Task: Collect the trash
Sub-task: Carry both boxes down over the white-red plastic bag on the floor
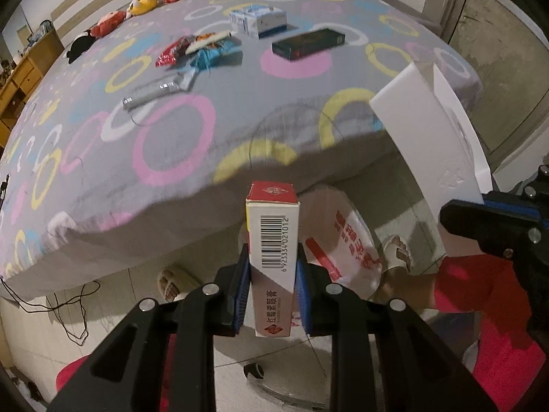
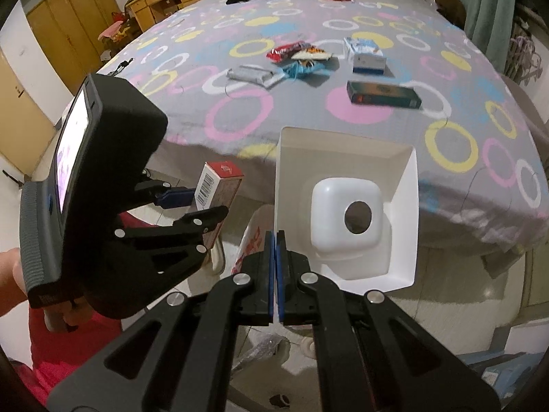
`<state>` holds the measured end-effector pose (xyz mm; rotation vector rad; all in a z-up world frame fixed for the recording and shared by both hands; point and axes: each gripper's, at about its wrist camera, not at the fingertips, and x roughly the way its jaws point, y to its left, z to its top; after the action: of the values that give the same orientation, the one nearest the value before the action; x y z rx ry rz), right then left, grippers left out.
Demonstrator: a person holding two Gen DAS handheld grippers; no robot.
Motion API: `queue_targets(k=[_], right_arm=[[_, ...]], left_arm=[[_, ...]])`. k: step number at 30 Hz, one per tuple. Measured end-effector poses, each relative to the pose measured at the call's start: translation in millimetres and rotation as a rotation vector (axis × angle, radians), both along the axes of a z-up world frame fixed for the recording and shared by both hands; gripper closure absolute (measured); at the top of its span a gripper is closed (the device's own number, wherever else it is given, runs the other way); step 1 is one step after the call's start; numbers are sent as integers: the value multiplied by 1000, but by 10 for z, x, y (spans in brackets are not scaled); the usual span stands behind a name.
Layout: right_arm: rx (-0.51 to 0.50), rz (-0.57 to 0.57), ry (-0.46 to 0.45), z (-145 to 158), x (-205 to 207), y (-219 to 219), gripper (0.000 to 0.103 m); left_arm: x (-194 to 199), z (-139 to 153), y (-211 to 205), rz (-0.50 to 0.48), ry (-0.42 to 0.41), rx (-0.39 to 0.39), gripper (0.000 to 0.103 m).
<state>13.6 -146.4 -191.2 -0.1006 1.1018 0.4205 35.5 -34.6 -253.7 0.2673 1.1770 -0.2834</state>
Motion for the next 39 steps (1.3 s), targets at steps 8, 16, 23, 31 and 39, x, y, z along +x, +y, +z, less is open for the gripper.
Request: queue_targets(k=[8,16,23,31,39], right_arm=[[3,-16,59,-345,62,-45,101],[27,-42,130,-719,196,-45,101],[45,-56,191,-1028,280,-48,101],[51,-65,259,-1368,346,-73,101],[58,-81,323,-1673,431,-174,101]], left_arm=[[25,-360,-69,3,54,16,79],[156,-730,-27,47,128,-6,79],[189,-1034,-20,61,192,-10,79],[247,-1293,-98,54,242,17,79],[339,-1553,-155,43,313,10,79]])
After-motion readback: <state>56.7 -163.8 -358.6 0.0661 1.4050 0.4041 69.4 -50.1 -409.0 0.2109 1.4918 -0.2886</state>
